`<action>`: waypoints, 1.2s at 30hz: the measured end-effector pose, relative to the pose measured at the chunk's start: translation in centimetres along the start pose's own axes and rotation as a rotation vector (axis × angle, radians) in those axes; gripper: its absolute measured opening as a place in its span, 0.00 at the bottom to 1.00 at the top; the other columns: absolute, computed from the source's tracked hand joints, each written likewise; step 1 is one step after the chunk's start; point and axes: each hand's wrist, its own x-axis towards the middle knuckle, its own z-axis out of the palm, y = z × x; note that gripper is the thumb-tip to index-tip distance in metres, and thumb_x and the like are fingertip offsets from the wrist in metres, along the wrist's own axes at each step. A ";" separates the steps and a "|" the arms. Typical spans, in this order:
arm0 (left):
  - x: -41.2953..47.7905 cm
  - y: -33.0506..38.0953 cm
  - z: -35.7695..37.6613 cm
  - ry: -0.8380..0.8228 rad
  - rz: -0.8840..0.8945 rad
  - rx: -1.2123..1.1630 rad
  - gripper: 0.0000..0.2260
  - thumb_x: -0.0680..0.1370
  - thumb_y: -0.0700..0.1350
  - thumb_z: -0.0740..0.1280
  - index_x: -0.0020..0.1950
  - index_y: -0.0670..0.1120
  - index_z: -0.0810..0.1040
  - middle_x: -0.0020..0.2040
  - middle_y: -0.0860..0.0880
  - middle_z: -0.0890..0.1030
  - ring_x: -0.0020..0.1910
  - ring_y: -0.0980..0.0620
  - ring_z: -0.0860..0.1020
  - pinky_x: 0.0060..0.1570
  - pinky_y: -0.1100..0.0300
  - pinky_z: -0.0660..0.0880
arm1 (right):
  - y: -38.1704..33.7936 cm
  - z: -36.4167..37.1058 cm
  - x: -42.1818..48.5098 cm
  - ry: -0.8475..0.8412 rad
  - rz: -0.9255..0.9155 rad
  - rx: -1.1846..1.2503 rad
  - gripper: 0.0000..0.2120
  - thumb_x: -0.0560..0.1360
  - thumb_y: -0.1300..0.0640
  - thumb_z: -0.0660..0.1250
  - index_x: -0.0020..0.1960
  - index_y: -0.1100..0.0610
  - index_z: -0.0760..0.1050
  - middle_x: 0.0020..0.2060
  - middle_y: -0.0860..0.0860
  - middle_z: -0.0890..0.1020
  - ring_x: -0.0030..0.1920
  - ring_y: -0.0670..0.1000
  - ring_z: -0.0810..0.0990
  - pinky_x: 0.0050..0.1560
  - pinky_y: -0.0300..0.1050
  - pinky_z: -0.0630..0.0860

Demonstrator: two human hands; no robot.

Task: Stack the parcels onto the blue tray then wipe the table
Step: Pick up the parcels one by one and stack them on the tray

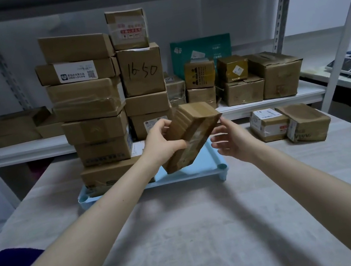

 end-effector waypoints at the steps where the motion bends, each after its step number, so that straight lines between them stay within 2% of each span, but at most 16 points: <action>1: -0.1 -0.2 0.2 -0.012 0.015 0.017 0.20 0.62 0.40 0.77 0.51 0.47 0.75 0.47 0.50 0.79 0.47 0.50 0.79 0.45 0.55 0.79 | 0.0 0.0 0.0 -0.011 0.032 0.020 0.23 0.80 0.39 0.55 0.46 0.59 0.74 0.36 0.55 0.77 0.34 0.52 0.79 0.34 0.41 0.74; 3: -0.4 -0.5 0.8 -0.037 0.047 0.039 0.20 0.61 0.38 0.75 0.49 0.50 0.74 0.49 0.48 0.79 0.48 0.48 0.80 0.48 0.51 0.80 | 0.0 0.0 -0.1 -0.014 0.042 0.146 0.22 0.81 0.43 0.54 0.48 0.61 0.73 0.36 0.57 0.75 0.35 0.54 0.80 0.30 0.41 0.78; 5: -0.3 -0.6 1.2 -0.031 0.062 0.043 0.21 0.63 0.35 0.75 0.48 0.51 0.72 0.49 0.47 0.78 0.50 0.47 0.79 0.48 0.51 0.79 | -0.1 0.0 -0.2 -0.010 0.000 0.338 0.17 0.82 0.50 0.54 0.48 0.63 0.73 0.39 0.59 0.75 0.38 0.56 0.80 0.33 0.42 0.81; 7: -0.1 -0.4 1.5 -0.008 0.051 0.052 0.22 0.63 0.36 0.77 0.49 0.50 0.70 0.50 0.46 0.78 0.50 0.48 0.79 0.47 0.52 0.78 | -0.2 -0.2 -0.1 -0.020 -0.037 0.431 0.15 0.81 0.57 0.53 0.52 0.67 0.74 0.48 0.63 0.78 0.47 0.59 0.82 0.48 0.45 0.82; 9: 0.0 -0.2 2.1 0.006 0.020 0.075 0.24 0.63 0.40 0.79 0.51 0.47 0.69 0.50 0.47 0.78 0.49 0.50 0.78 0.45 0.55 0.77 | -0.1 -0.4 -0.2 -0.048 -0.053 0.416 0.17 0.78 0.62 0.55 0.61 0.68 0.74 0.59 0.65 0.79 0.58 0.60 0.81 0.65 0.51 0.75; 11: 0.0 0.0 2.7 0.040 -0.015 0.079 0.25 0.63 0.46 0.80 0.50 0.47 0.68 0.48 0.50 0.77 0.46 0.54 0.76 0.40 0.60 0.73 | -0.1 -0.1 -0.5 -0.102 -0.102 0.294 0.21 0.75 0.63 0.58 0.66 0.65 0.72 0.63 0.63 0.77 0.61 0.59 0.79 0.69 0.56 0.69; 13: 0.2 0.2 3.3 0.095 -0.026 0.056 0.21 0.67 0.51 0.78 0.47 0.48 0.68 0.45 0.52 0.76 0.43 0.57 0.74 0.38 0.62 0.69 | -0.1 0.5 -1.2 -0.216 -0.178 0.150 0.24 0.70 0.62 0.62 0.66 0.61 0.73 0.62 0.60 0.78 0.61 0.57 0.79 0.67 0.57 0.71; 15: 0.5 0.5 3.6 0.128 -0.039 0.017 0.16 0.72 0.53 0.74 0.46 0.48 0.68 0.44 0.52 0.75 0.43 0.55 0.74 0.40 0.61 0.71 | 0.0 1.2 -1.4 -0.286 -0.268 -0.008 0.26 0.68 0.61 0.69 0.65 0.59 0.72 0.59 0.56 0.80 0.59 0.55 0.79 0.62 0.57 0.75; 17: 0.8 0.7 3.8 0.081 -0.054 -0.032 0.12 0.76 0.54 0.68 0.46 0.47 0.69 0.44 0.52 0.75 0.46 0.52 0.75 0.45 0.57 0.74 | 0.2 1.9 -1.3 -0.200 -0.373 -0.216 0.29 0.67 0.59 0.77 0.65 0.56 0.71 0.58 0.53 0.81 0.59 0.53 0.80 0.59 0.55 0.78; 19: 0.7 0.9 3.7 0.012 -0.046 -0.079 0.09 0.78 0.52 0.65 0.48 0.47 0.72 0.47 0.50 0.77 0.51 0.49 0.77 0.50 0.53 0.76 | 0.3 2.5 -1.0 -0.045 -0.441 -0.311 0.29 0.66 0.57 0.79 0.63 0.54 0.72 0.55 0.51 0.82 0.56 0.51 0.81 0.56 0.52 0.79; 21: 0.7 0.9 3.3 -0.034 -0.043 -0.071 0.09 0.79 0.49 0.66 0.53 0.45 0.75 0.51 0.48 0.78 0.52 0.50 0.77 0.46 0.58 0.76 | 0.3 2.6 -0.7 0.092 -0.473 -0.303 0.26 0.68 0.57 0.77 0.62 0.53 0.71 0.54 0.50 0.81 0.54 0.50 0.81 0.52 0.49 0.80; 23: 0.7 0.7 2.7 -0.044 -0.082 -0.041 0.09 0.78 0.45 0.67 0.57 0.44 0.75 0.51 0.48 0.78 0.48 0.53 0.76 0.40 0.62 0.73 | -0.1 2.6 -0.5 0.198 -0.450 -0.238 0.23 0.71 0.60 0.73 0.63 0.54 0.69 0.54 0.51 0.80 0.53 0.51 0.80 0.49 0.47 0.79; 27: 1.1 -0.7 1.4 0.054 -0.250 0.021 0.12 0.77 0.42 0.67 0.60 0.45 0.73 0.59 0.46 0.75 0.51 0.50 0.75 0.47 0.58 0.73 | -0.7 1.5 0.2 0.311 -0.259 0.096 0.22 0.74 0.59 0.68 0.64 0.56 0.64 0.53 0.54 0.78 0.49 0.53 0.81 0.45 0.49 0.80; 30: 1.1 -0.9 0.7 0.010 -0.331 -0.007 0.19 0.77 0.49 0.68 0.65 0.46 0.69 0.61 0.47 0.74 0.53 0.50 0.76 0.52 0.54 0.74 | -0.7 1.1 0.3 0.200 -0.127 0.209 0.22 0.72 0.59 0.66 0.64 0.61 0.68 0.54 0.58 0.81 0.50 0.58 0.84 0.46 0.53 0.82; 33: 0.8 -0.4 0.4 -0.101 -0.422 -0.127 0.27 0.74 0.57 0.70 0.67 0.47 0.67 0.61 0.48 0.75 0.56 0.51 0.77 0.55 0.52 0.74 | -0.4 1.8 -0.2 0.047 -0.048 0.210 0.14 0.74 0.61 0.62 0.59 0.60 0.75 0.52 0.61 0.83 0.51 0.60 0.84 0.49 0.53 0.81; 36: 0.8 -0.4 0.0 -0.142 -0.424 -0.186 0.23 0.73 0.49 0.72 0.63 0.47 0.67 0.55 0.47 0.80 0.53 0.49 0.80 0.53 0.50 0.78 | -0.3 2.7 -0.3 -0.079 -0.005 0.182 0.14 0.76 0.59 0.60 0.59 0.60 0.74 0.46 0.59 0.85 0.42 0.57 0.86 0.38 0.47 0.82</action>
